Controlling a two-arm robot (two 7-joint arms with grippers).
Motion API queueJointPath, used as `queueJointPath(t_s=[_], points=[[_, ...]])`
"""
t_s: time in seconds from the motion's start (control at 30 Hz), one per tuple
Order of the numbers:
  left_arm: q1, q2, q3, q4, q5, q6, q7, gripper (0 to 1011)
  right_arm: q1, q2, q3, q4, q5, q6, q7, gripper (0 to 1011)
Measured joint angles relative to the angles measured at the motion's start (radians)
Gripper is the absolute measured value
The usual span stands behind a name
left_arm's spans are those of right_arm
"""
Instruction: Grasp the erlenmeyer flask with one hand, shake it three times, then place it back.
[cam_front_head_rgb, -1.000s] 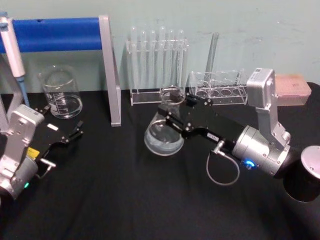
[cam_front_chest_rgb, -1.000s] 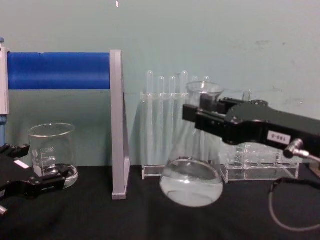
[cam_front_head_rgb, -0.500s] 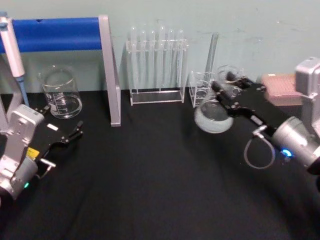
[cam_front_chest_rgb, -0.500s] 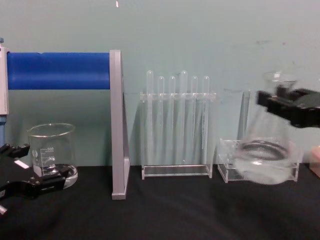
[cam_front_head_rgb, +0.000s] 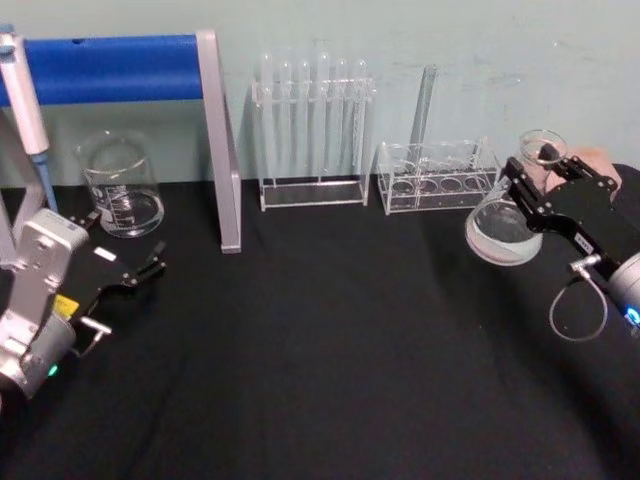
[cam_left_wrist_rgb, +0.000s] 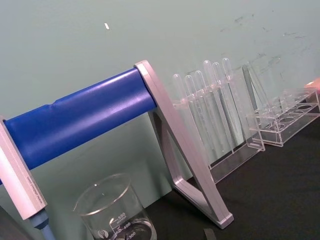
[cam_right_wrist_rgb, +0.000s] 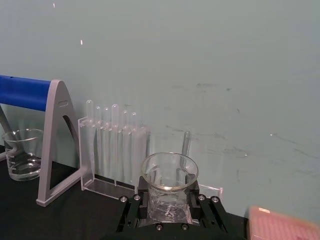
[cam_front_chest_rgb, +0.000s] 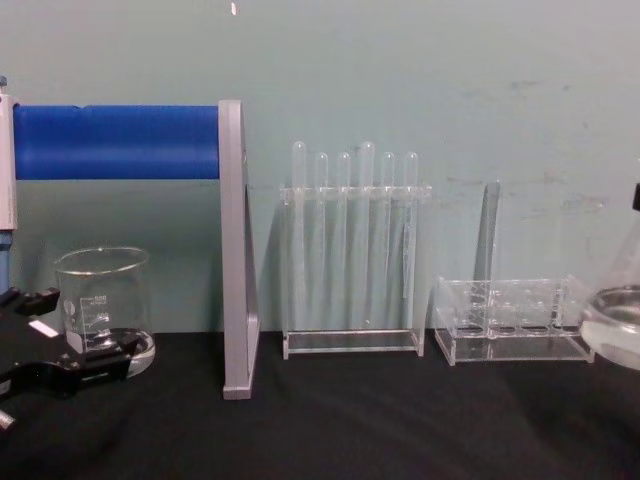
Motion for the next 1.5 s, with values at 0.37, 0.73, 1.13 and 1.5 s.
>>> queueJointPath(t_s=[0.37,0.73,1.13,1.5], points=[[0.000,0.000,0.000,0.000,0.000,0.000,0.000,1001,0.039,-0.026,-0.063,0.016,-0.011,0.008,0.105,456],[0.000,0.000,0.000,0.000,0.000,0.000,0.000,1001,0.128,-0.041,-0.221,0.066,0.017,0.010,0.278,456],[0.000,0.000,0.000,0.000,0.000,0.000,0.000,1001,0.188,-0.052,-0.301,0.109,0.045,-0.003,0.334,456],[0.000,0.000,0.000,0.000,0.000,0.000,0.000,1001,0.165,-0.027,-0.224,0.114,0.059,-0.021,0.206,456]])
